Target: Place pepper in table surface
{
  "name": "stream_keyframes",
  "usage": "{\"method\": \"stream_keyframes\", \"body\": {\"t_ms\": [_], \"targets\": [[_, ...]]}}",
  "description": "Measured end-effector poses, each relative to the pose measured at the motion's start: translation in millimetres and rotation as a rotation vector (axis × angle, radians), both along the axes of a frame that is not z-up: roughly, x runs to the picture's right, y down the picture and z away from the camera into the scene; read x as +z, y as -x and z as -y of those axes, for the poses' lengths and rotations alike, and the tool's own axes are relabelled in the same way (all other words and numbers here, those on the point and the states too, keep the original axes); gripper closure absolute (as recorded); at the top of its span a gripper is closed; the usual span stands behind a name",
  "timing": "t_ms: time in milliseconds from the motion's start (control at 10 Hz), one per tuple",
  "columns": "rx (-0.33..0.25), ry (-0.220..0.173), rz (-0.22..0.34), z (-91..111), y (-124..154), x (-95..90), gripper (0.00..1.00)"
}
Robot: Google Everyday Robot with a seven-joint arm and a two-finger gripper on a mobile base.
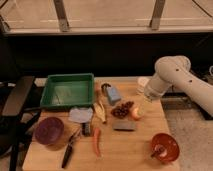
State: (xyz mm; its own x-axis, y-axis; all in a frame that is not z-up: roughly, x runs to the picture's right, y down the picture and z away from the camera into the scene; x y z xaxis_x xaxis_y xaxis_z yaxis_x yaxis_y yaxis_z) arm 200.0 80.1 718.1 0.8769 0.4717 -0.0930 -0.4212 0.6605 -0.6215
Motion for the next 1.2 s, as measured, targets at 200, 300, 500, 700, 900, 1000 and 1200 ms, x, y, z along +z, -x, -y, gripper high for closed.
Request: {"method": "stream_keyframes", "body": {"t_ms": [200, 300, 500, 700, 900, 1000, 1200], "targets": [[-0.016, -0.004, -0.003, 2, 1, -0.9, 0.2], [-0.042, -0.007, 0.009, 3, 9, -0.9, 0.2], [-0.107, 0.003, 0.048, -1, 44, 1.0, 0.2], [-0.132, 0.017, 0.064, -9, 84, 6.1, 0.2], [-0.124, 0.04, 0.062, -22, 130, 14.3, 0.2], [-0.079, 0.046, 0.041, -30, 152, 18.5, 0.2], [0.041, 0.072, -0.019, -46, 186, 24.6, 0.2]]}}
